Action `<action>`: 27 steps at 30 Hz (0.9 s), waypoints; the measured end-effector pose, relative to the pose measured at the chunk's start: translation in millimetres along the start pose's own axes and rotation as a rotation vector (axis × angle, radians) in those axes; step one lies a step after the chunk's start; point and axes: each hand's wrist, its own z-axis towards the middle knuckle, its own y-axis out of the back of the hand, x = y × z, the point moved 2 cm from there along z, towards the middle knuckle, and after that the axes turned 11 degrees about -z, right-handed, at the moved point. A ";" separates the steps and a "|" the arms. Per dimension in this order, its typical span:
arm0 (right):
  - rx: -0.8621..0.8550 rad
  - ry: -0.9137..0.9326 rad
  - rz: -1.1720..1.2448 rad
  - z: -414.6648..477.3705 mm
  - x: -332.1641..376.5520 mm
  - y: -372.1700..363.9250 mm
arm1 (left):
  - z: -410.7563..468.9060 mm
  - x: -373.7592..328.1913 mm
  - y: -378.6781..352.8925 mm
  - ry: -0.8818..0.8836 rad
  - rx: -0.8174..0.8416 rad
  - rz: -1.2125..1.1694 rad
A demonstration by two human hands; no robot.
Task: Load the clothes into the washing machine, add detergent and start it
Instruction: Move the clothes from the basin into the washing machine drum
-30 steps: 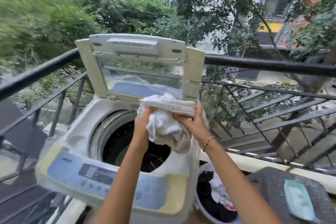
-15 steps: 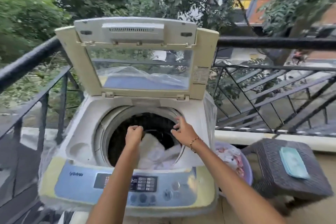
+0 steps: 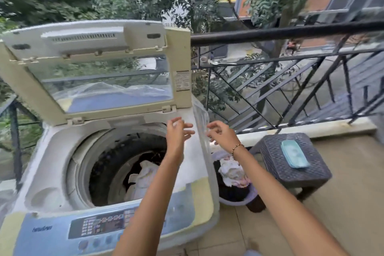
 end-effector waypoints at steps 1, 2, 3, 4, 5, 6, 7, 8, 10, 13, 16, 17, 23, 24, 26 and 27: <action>-0.004 -0.026 0.006 1.5 -12.0 10.6 | -2.8 3.1 -15.1 -0.003 0.023 0.006; -0.005 -0.051 0.009 3.7 -25.1 21.1 | -5.4 8.1 -30.1 -0.004 0.036 0.012; -0.007 -0.075 0.010 5.6 -38.4 31.2 | -7.7 15.4 -44.9 -0.004 0.043 0.016; -0.011 -0.101 0.012 7.6 -51.3 39.9 | -10.3 23.5 -57.9 -0.006 0.054 0.024; -0.014 -0.126 0.014 10.6 -65.3 49.5 | -12.2 34.4 -73.4 -0.003 0.072 0.038; -0.015 -0.143 0.017 14.1 -79.1 58.6 | -13.5 46.3 -88.3 0.005 0.092 0.056; -0.012 -0.157 0.018 18.6 -94.1 68.2 | -14.4 60.4 -103.7 0.023 0.105 0.079; -0.010 -0.167 0.013 22.7 -109.6 77.5 | -15.3 75.1 -118.2 0.050 0.104 0.096; -0.002 -0.191 0.007 32.0 -137.9 92.6 | -13.1 103.1 -142.0 0.112 0.081 0.110; 0.035 -0.231 0.010 48.4 -184.8 113.6 | -4.7 150.0 -175.2 0.246 0.013 0.123; 0.071 -0.258 -0.037 62.9 -223.8 126.2 | 3.0 194.6 -191.3 0.449 -0.083 0.049; 0.092 -0.267 -0.061 68.5 -236.1 127.0 | 6.1 208.0 -194.3 0.497 -0.102 0.037; 0.207 -0.321 -0.175 99.5 -311.1 100.0 | 35.4 286.0 -193.2 0.669 -0.236 -0.003; 0.228 -0.327 -0.182 104.2 -322.7 92.6 | 40.0 296.6 -190.6 0.691 -0.250 0.010; 0.301 -0.319 -0.224 121.2 -352.9 70.7 | 59.3 328.0 -182.7 0.696 -0.283 0.022; 0.321 -0.306 -0.258 130.5 -368.2 58.1 | 69.6 344.6 -176.5 0.688 -0.293 0.034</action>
